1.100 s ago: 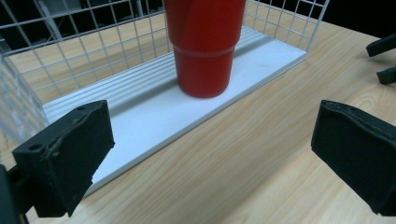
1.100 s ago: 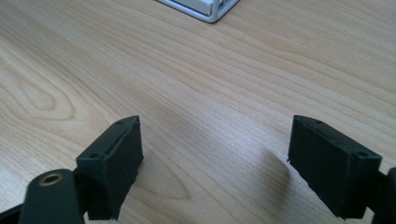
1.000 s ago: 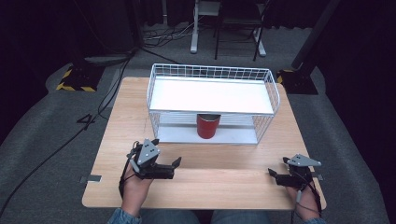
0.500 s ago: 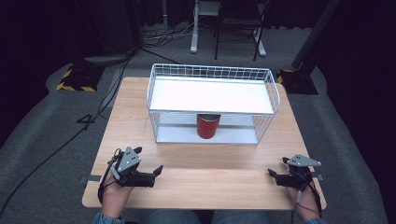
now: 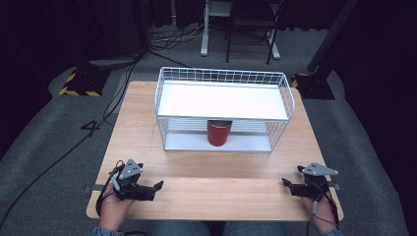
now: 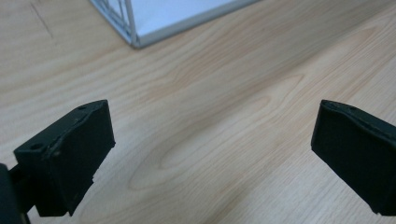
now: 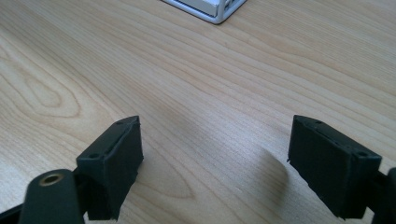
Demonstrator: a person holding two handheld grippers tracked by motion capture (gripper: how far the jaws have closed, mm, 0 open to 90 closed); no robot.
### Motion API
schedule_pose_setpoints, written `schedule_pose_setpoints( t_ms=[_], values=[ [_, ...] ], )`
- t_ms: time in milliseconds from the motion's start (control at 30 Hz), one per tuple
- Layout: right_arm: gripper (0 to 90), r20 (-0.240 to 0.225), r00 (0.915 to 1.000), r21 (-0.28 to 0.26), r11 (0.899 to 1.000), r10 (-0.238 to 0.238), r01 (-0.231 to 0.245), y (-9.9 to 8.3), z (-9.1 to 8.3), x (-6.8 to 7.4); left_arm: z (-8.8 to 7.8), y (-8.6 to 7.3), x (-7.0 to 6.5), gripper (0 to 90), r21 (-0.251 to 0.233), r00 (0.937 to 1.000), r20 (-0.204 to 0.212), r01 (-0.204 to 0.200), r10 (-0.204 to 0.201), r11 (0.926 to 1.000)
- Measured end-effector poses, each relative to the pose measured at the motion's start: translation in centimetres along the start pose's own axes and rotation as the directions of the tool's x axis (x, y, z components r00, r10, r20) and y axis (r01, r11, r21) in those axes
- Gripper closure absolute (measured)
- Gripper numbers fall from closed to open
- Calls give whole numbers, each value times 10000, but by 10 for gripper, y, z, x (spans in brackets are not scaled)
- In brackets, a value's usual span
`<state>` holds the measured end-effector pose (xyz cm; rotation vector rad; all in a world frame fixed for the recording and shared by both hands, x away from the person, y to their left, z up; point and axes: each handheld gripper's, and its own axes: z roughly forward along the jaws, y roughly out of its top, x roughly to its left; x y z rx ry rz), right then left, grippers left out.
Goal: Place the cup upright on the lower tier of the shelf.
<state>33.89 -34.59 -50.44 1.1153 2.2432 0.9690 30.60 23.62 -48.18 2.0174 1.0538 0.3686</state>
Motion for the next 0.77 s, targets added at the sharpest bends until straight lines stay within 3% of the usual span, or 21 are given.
schedule_pose_setpoints(
  t_ms=[167,333,400,467,533,567,767],
  values=[
    [184,-12,10000,0,10000,-17,17,0,0,0,6,-4,2,8,619,9997,-71,227,-223,9978],
    [184,-21,10000,-5,10000,-26,26,0,0,0,17,-11,4,26,1493,9994,-12,333,-335,9882],
    [184,-19,10000,-1,10000,-22,22,0,0,0,20,-14,5,15,1371,9996,-122,-238,257,9903],
    [184,-23,10000,-6,10000,-15,15,0,0,0,21,-14,4,8,1495,9985,-288,-420,469,9879],
    [184,-21,10000,1,10000,-21,21,0,0,0,22,-14,2,7,1514,9978,-428,-431,501,9875],
    [184,-23,10000,-6,10000,-15,15,0,0,0,22,-13,2,5,1620,9961,-536,-612,707,9849],
    [184,-37,10000,7,10000,-4,4,0,0,0,23,-13,2,3,1640,9957,-524,-664,759,9842]
  ],
)
